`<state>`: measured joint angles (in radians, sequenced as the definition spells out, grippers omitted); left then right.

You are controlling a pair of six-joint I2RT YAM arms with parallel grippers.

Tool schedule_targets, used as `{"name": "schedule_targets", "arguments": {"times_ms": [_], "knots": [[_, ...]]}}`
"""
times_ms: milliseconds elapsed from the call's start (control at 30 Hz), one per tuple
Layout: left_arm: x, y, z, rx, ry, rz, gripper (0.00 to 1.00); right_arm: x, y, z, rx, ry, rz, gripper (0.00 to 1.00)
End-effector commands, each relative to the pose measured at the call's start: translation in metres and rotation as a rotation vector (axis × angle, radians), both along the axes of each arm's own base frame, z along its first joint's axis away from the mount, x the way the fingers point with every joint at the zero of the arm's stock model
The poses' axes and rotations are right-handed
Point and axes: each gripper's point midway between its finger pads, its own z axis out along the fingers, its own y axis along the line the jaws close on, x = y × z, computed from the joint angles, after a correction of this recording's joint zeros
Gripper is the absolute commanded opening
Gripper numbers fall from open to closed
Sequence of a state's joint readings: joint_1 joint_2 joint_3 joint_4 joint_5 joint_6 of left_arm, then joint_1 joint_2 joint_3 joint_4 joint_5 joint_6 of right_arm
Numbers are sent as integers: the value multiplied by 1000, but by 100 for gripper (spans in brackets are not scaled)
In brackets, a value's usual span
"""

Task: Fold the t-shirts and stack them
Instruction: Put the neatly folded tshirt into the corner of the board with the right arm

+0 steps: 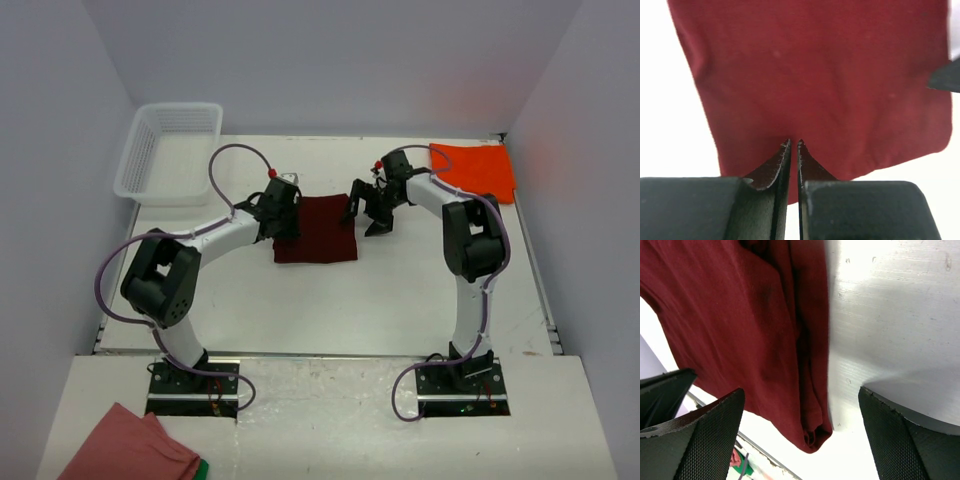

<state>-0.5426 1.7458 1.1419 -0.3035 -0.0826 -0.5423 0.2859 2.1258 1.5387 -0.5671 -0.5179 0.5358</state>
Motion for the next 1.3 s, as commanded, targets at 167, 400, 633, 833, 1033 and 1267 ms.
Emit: {"name": "schedule_targets", "arguments": {"times_ms": [167,400,633,833,1033,1267], "knots": [[12,12,7,12,-20,57,10,6,-4,-4,-29,34,-24,95],[6,17,-24,28,45,55,10,-4,6,-10,33,86,-17,94],[1,7,-24,-22,39,23,10,-3,-1,-8,2,22,-16,94],[6,9,-8,-12,-5,30,11,2,-2,-1,-9,-17,-3,95],[5,15,6,27,-64,40,11,11,-6,31,-4,-194,9,95],[4,-17,43,-62,-185,-61,14,14,-13,88,4,-377,-10,95]]}}
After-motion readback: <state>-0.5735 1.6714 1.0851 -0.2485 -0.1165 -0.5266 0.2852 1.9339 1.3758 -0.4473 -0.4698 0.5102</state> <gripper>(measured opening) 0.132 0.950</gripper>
